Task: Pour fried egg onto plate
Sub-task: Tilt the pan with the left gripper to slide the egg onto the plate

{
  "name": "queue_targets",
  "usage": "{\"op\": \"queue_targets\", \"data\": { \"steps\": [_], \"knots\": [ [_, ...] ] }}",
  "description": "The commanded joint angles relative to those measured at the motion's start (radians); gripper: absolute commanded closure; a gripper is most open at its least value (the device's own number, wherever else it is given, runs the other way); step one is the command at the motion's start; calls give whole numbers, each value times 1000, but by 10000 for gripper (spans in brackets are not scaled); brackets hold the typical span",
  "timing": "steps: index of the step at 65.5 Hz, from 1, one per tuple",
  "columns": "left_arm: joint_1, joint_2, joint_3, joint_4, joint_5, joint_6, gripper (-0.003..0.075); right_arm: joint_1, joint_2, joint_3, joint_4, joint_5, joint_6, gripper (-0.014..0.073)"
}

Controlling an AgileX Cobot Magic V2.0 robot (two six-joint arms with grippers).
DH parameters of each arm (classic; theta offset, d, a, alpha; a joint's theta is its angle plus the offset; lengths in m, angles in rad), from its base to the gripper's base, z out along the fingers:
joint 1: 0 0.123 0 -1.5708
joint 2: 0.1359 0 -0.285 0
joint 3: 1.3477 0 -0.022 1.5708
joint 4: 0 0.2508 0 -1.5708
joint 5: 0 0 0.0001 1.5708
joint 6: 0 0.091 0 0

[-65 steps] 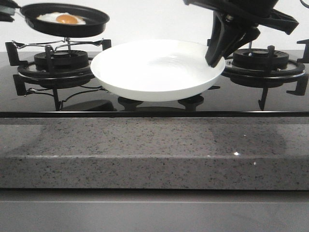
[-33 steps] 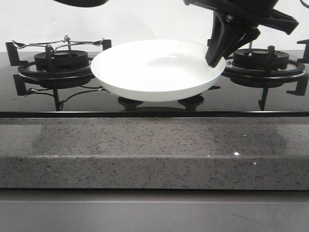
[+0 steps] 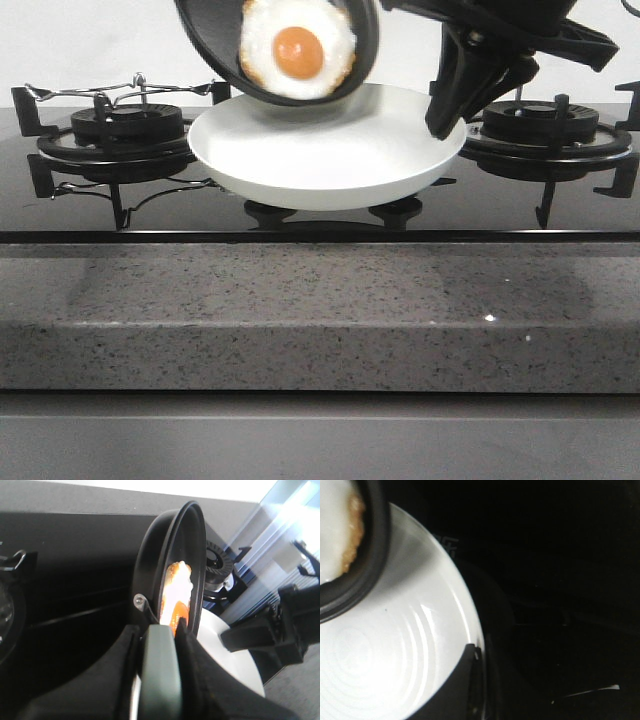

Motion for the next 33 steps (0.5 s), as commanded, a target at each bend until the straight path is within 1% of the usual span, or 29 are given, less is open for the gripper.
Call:
{"op": "queue_targets", "data": {
  "steps": [1,12,16,25,29,33],
  "knots": [
    [-33,-63,-62,-37,-67,59,741,-2,-41,-24,8,-44,-5,699],
    [-84,-96,-93,-11,-73,216,740,-2,-41,-24,8,-44,-5,699],
    [-101,-103,-96,22,-84,269,741,-2,-41,-24,8,-44,-5,699],
    [-120,-107,-97,119,-133,275,740,-2,-41,-24,8,-44,-5,699],
    [-120,-107,-97,158,-133,287,740,-2,-41,-24,8,-44,-5,699],
    [-120,-107,-97,165,-133,288,740,-2,-41,-24,8,-44,-5,699]
  ]
}}
